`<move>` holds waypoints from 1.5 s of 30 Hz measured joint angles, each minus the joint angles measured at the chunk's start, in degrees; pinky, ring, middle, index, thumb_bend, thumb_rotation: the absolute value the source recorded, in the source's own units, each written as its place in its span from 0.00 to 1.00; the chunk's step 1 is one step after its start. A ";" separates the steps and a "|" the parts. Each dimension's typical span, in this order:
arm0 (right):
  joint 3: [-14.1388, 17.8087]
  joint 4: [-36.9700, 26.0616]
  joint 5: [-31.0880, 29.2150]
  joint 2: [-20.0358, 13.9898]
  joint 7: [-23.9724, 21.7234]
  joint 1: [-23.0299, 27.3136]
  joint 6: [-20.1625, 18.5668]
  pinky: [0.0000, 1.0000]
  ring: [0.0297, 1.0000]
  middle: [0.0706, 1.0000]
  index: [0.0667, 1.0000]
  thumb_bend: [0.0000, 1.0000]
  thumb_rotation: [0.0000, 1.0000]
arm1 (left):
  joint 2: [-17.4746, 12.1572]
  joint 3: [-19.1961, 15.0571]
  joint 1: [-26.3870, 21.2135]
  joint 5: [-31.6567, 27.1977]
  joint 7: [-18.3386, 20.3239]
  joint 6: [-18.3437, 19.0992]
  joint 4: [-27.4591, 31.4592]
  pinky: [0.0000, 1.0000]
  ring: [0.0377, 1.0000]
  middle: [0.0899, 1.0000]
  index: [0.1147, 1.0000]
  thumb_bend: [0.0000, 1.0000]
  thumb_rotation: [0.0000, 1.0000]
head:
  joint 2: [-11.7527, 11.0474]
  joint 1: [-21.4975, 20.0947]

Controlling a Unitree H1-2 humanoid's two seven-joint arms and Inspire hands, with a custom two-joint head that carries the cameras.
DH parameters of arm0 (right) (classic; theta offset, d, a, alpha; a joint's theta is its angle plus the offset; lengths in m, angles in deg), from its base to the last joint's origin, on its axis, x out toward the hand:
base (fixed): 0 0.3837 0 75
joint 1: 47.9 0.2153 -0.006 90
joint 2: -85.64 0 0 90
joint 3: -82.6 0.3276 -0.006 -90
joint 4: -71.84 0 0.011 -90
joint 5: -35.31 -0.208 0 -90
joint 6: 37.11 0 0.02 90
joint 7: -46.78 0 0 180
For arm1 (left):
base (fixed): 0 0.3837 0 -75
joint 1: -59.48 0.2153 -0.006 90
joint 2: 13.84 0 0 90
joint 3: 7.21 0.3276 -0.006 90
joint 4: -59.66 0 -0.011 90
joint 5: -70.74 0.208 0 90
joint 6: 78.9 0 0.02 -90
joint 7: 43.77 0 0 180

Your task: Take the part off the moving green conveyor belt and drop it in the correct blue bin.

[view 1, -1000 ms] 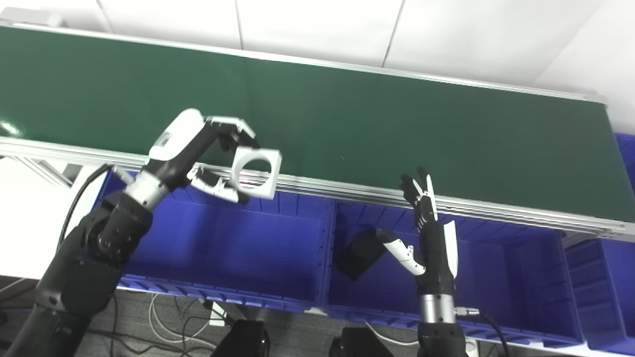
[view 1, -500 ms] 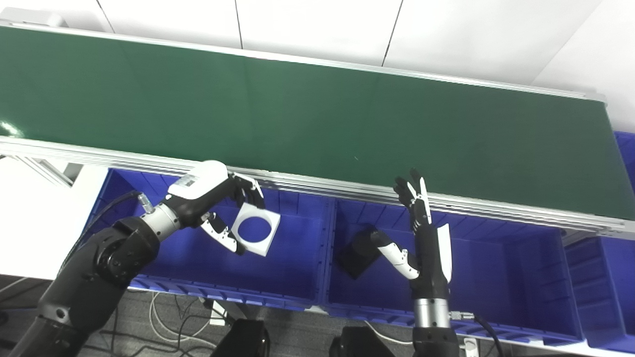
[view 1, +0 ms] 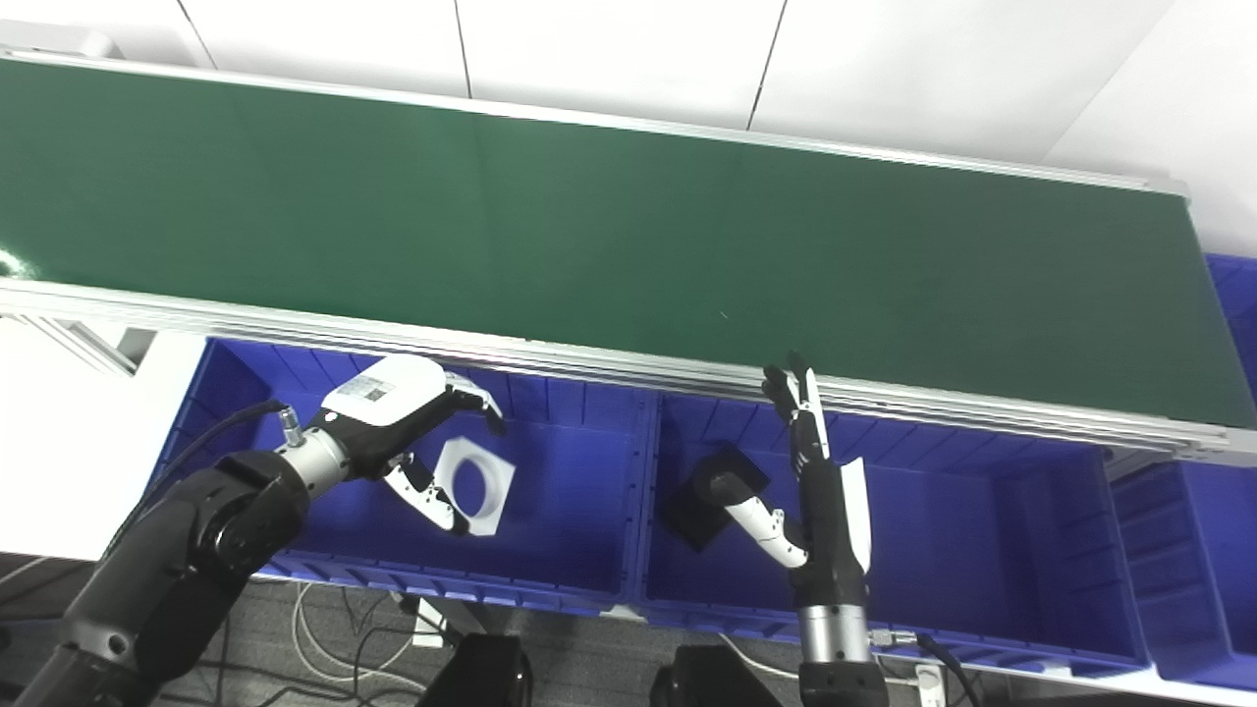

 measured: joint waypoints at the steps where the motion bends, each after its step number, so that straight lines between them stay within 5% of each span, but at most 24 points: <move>1: -0.62 0.25 0.36 -0.18 0.91 0.14 0.00 0.95 0.93 0.95 1.00 0.79 0.75 | 0.11 -0.96 0.62 -1.67 -0.25 -0.14 0.19 0.88 0.95 0.99 0.95 0.93 0.50 | -0.61 -0.26; 7: -3.63 2.12 1.27 -1.64 4.84 0.95 0.01 0.97 0.94 0.96 1.00 0.80 0.76 | 2.59 -5.27 3.45 -15.32 -0.90 -0.87 2.04 0.82 0.93 0.99 0.96 0.93 0.48 | -3.77 -0.88; 12: -5.50 4.17 1.29 -2.24 7.38 1.42 0.01 0.95 0.95 0.97 1.00 0.84 0.77 | 6.94 -6.16 5.14 -31.59 -0.12 -5.02 1.28 0.95 0.98 0.98 0.96 0.91 0.51 | -6.23 -2.63; 17: -6.60 6.02 1.39 -2.27 9.10 1.55 0.01 0.94 0.95 0.97 1.00 0.85 0.78 | 11.13 -7.37 5.60 -41.94 0.91 -8.87 -3.77 0.95 0.96 0.98 0.96 0.96 0.57 | -8.35 -4.31; 29: -10.36 11.63 0.73 -3.49 14.30 4.54 0.03 0.93 0.94 0.96 1.00 0.84 0.75 | 21.07 -16.90 8.06 -49.06 8.69 -9.12 -8.94 0.94 0.94 0.97 1.00 0.93 0.66 | -13.62 -5.98; 34: -12.23 13.07 -0.69 -4.66 17.03 5.41 0.04 0.95 0.93 0.95 1.00 0.83 0.74 | 24.73 -20.30 8.13 -51.19 14.00 -9.21 -11.21 0.95 0.95 0.97 1.00 0.90 0.70 | -16.25 -3.18; 45: -15.25 13.10 -5.16 -7.56 19.99 6.62 0.05 0.99 0.95 0.95 1.00 0.76 0.71 | 26.61 -20.59 8.23 -44.92 11.69 -9.42 -12.40 0.89 0.92 0.94 0.96 0.92 0.70 | -15.30 -0.09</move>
